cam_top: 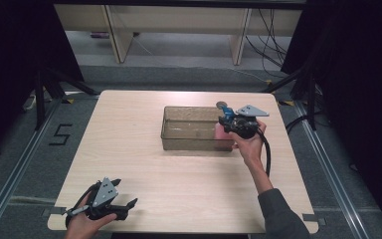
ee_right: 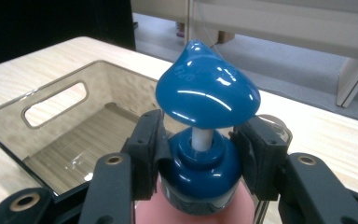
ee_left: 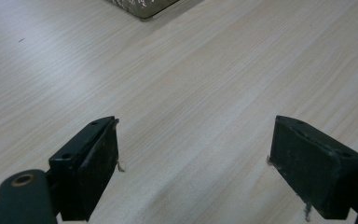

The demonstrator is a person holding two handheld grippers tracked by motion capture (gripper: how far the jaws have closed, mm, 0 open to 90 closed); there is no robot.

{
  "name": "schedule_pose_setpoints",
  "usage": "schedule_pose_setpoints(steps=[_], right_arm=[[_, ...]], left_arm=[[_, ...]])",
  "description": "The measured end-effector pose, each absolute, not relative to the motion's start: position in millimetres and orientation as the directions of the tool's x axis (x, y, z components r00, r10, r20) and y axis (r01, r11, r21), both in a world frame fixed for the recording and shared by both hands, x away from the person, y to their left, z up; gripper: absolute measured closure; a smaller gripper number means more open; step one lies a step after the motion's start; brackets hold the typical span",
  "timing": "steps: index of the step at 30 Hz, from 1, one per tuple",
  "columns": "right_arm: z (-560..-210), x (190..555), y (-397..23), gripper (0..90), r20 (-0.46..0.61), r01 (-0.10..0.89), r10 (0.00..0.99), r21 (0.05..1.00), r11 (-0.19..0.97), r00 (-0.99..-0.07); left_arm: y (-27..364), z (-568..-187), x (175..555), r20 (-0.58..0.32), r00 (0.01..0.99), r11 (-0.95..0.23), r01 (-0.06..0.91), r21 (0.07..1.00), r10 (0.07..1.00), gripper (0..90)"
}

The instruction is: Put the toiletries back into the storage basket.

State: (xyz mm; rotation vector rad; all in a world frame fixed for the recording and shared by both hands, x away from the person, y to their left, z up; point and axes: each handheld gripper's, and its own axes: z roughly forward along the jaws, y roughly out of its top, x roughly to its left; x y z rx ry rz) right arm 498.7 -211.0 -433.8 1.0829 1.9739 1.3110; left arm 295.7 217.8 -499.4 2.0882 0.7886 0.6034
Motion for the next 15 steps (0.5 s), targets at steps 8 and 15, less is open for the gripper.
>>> schedule_pose_setpoints(steps=[8, 15], right_arm=[[-430.8, 492.8, -218.0, 28.6, 0.113, 0.369, 0.849, 0.924, 0.101, -0.516], [-425.4, 476.7, -227.1, 25.1, 0.133, 0.382, 0.845, 0.92, 0.089, -0.517]], left_arm=[[218.5, -499.4, 294.7, 0.148, 0.691, -0.489, 0.329, 0.808, 0.708, 14.9], [217.8, -499.7, 295.2, 0.144, 0.688, -0.481, 0.327, 0.813, 0.711, 15.0]])
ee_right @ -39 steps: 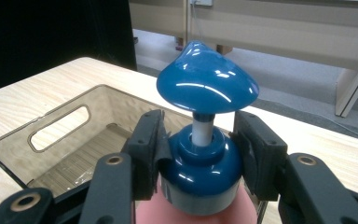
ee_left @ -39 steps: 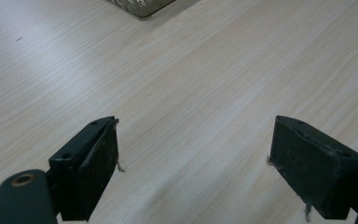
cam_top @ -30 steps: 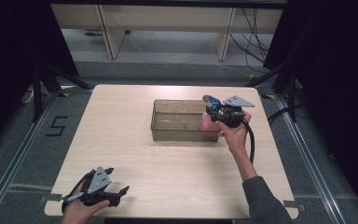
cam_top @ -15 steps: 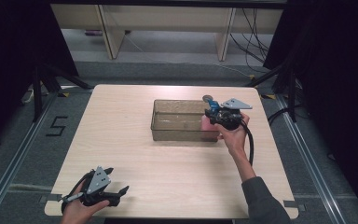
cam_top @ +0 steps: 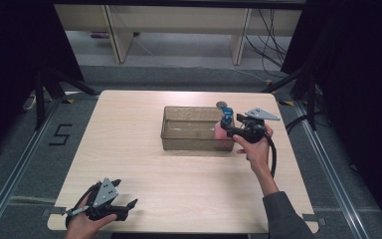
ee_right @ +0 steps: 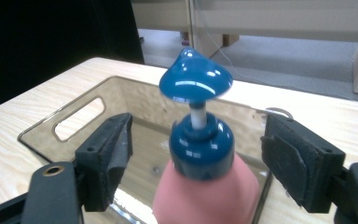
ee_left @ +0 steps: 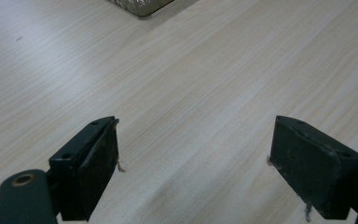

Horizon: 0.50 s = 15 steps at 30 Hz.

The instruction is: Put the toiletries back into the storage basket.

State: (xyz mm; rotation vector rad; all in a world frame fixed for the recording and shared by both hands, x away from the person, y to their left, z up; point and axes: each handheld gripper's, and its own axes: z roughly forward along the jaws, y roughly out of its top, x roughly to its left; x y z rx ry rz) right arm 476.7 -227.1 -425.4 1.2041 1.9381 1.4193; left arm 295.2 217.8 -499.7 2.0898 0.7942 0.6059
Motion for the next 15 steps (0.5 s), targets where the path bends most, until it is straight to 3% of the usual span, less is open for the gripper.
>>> schedule_pose_setpoints(steps=[15], right_arm=[[-418.8, 452.3, -237.4, 23.1, 0.153, 0.375, 0.839, 0.925, 0.065, -0.523]], left_arm=[[218.7, -498.9, 294.3, 0.151, 0.694, -0.493, 0.325, 0.807, 0.704, 14.9]])
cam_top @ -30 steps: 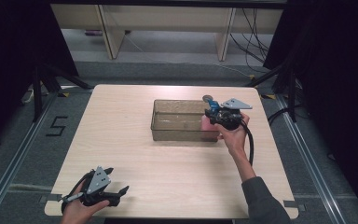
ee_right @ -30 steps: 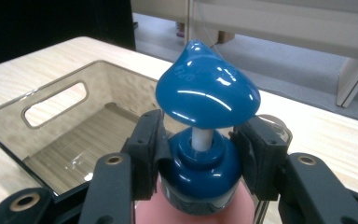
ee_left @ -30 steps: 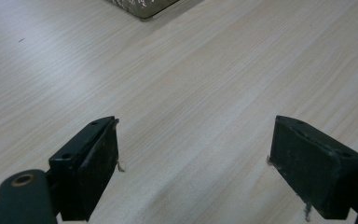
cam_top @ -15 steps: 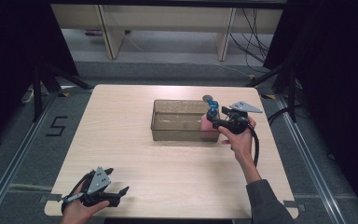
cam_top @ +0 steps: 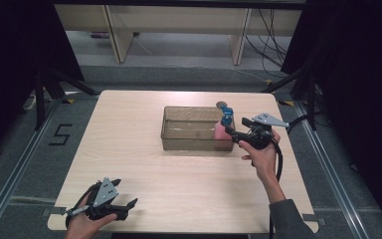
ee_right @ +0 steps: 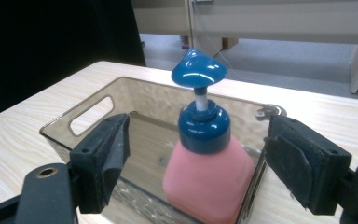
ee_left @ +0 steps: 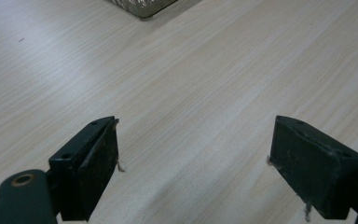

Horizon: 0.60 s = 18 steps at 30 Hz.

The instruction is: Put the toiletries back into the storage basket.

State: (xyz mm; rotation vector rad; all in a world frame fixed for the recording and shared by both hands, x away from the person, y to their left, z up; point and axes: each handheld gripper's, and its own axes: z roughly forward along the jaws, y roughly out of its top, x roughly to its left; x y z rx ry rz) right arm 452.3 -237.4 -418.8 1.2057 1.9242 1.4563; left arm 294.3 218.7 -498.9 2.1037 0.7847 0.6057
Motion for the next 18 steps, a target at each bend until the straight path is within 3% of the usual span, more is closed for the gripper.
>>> schedule_pose_setpoints(steps=[18], right_arm=[[-422.0, 438.1, -234.3, 22.7, 0.165, 0.386, 0.825, 0.92, 0.069, -0.54]], left_arm=[[218.3, -499.3, 294.7, 0.159, 0.689, -0.496, 0.324, 0.806, 0.707, 15.0]])
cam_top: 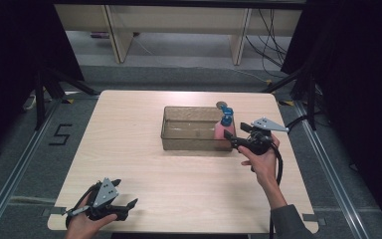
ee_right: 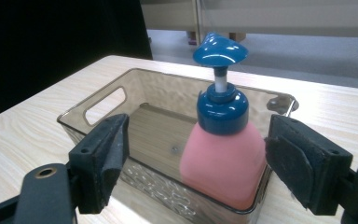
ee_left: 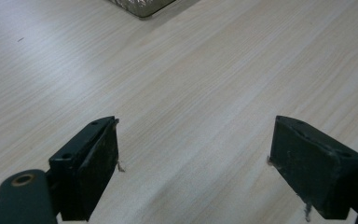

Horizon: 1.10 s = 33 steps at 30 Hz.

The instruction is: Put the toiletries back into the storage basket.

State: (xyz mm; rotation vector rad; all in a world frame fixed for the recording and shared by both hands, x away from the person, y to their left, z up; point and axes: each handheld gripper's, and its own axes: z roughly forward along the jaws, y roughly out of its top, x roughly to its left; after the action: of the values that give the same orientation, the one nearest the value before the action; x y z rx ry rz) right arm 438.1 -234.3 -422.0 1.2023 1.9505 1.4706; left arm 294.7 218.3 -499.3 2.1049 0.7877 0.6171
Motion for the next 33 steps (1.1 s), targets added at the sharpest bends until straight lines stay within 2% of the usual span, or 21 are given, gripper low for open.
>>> schedule_pose_setpoints(steps=[15, 17, 24, 27, 28, 29, 30, 33], right_arm=[[-424.1, 428.9, -234.2, 22.7, 0.181, 0.394, 0.819, 0.917, 0.06, -0.545], [-424.1, 428.5, -235.2, 22.6, 0.152, 0.376, 0.816, 0.923, 0.084, -0.557], [-426.4, 422.0, -231.3, 22.6, 0.188, 0.406, 0.808, 0.911, 0.068, -0.558], [-428.8, 421.7, -231.8, 22.6, 0.157, 0.392, 0.809, 0.915, 0.097, -0.567], [-429.3, 419.4, -230.1, 22.6, 0.183, 0.419, 0.811, 0.904, 0.084, -0.556], [-430.6, 420.3, -230.0, 22.6, 0.18, 0.405, 0.8, 0.91, 0.084, -0.572], [-431.6, 421.2, -231.0, 22.6, 0.135, 0.37, 0.81, 0.923, 0.106, -0.571], [-431.7, 417.4, -228.1, 22.4, 0.188, 0.409, 0.798, 0.909, 0.08, -0.572]], left_arm=[[218.1, -499.4, 294.3, 0.162, 0.689, -0.497, 0.321, 0.806, 0.707, 15.0], [217.3, -499.6, 294.9, 0.149, 0.688, -0.483, 0.322, 0.815, 0.71, 14.9], [217.0, -499.8, 294.9, 0.151, 0.69, -0.483, 0.318, 0.816, 0.708, 14.9], [216.8, -500.3, 294.4, 0.154, 0.692, -0.49, 0.318, 0.812, 0.705, 14.9], [216.8, -500.1, 294.6, 0.154, 0.693, -0.491, 0.318, 0.811, 0.704, 15.0], [216.7, -500.4, 295.0, 0.154, 0.694, -0.488, 0.314, 0.814, 0.703, 15.0], [215.8, -500.9, 294.8, 0.143, 0.689, -0.473, 0.317, 0.822, 0.711, 15.0], [218.0, -499.3, 294.3, 0.163, 0.689, -0.497, 0.319, 0.807, 0.706, 14.9]])
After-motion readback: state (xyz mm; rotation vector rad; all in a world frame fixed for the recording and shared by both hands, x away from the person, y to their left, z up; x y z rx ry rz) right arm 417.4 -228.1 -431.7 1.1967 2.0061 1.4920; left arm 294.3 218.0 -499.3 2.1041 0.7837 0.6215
